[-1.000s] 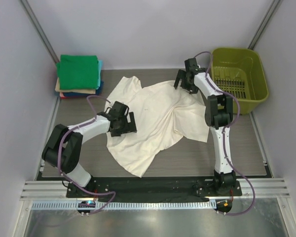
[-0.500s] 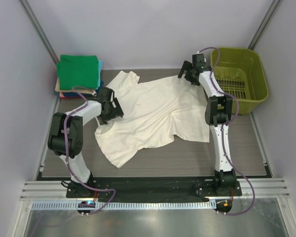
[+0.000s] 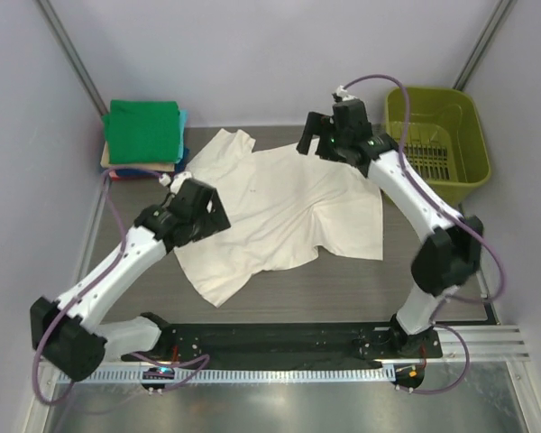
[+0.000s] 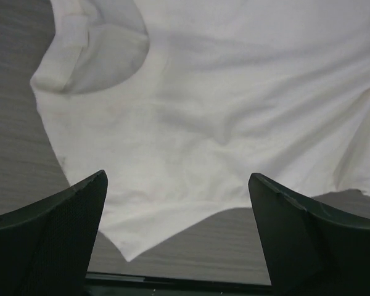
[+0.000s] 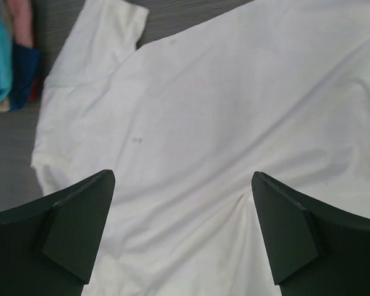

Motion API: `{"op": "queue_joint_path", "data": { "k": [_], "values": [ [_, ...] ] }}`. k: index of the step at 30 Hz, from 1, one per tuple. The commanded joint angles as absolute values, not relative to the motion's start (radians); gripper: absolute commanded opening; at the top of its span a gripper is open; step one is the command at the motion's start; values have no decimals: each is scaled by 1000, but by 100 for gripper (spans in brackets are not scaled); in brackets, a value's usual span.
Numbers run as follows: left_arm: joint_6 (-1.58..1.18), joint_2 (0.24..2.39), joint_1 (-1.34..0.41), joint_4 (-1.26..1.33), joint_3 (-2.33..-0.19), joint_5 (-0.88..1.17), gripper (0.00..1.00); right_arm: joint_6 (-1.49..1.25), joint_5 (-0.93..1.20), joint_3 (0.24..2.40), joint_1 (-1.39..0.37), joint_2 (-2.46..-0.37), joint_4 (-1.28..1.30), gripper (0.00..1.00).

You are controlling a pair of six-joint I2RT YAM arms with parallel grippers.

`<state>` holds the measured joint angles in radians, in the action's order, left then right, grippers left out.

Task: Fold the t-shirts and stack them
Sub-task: Flatten the tshirt out

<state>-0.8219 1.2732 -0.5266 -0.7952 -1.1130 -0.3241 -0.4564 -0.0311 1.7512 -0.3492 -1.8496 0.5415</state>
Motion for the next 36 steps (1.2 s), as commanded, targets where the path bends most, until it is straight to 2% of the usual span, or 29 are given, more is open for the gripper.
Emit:
{"op": "queue_joint_path", "data": {
  "k": [1, 2, 5, 8, 11, 16, 21, 27, 30, 32, 36],
  "values": [
    [-966, 1107, -573, -902, -959, -299, 95, -503, -61, 1490, -348, -1574, 531, 100],
    [-1015, 1062, -590, -913, -884, -275, 94, -511, -66, 1327, -357, -1515, 522, 100],
    [-1081, 919, -667, -920, -751, -247, 92, -607, -110, 1023, -390, -1287, 503, 100],
    [-1163, 841, -735, -911, -671, -241, 90, -684, -118, 791, -397, -1092, 491, 100],
    [-1239, 813, -799, -894, -582, -239, 89, -701, -114, 662, -396, -1000, 503, 100],
    [-1299, 831, -861, -784, -477, -252, 89, -710, -101, 598, -397, -934, 523, 100],
    [-1299, 867, -862, -707, -440, -305, 91, -721, -133, 581, -396, -988, 522, 100],
    [-1278, 923, -861, -621, -437, -308, 90, -749, -163, 545, -396, -1066, 479, 100],
    [-1276, 957, -862, -582, -423, -313, 84, -767, -175, 517, -377, -1074, 447, 100],
    [-1276, 959, -862, -554, -413, -316, 75, -782, -169, 496, -361, -1072, 425, 100],
    [-1278, 904, -861, -555, -416, -343, 50, -799, -150, 445, -240, -1055, 396, 100]
  ]
}}
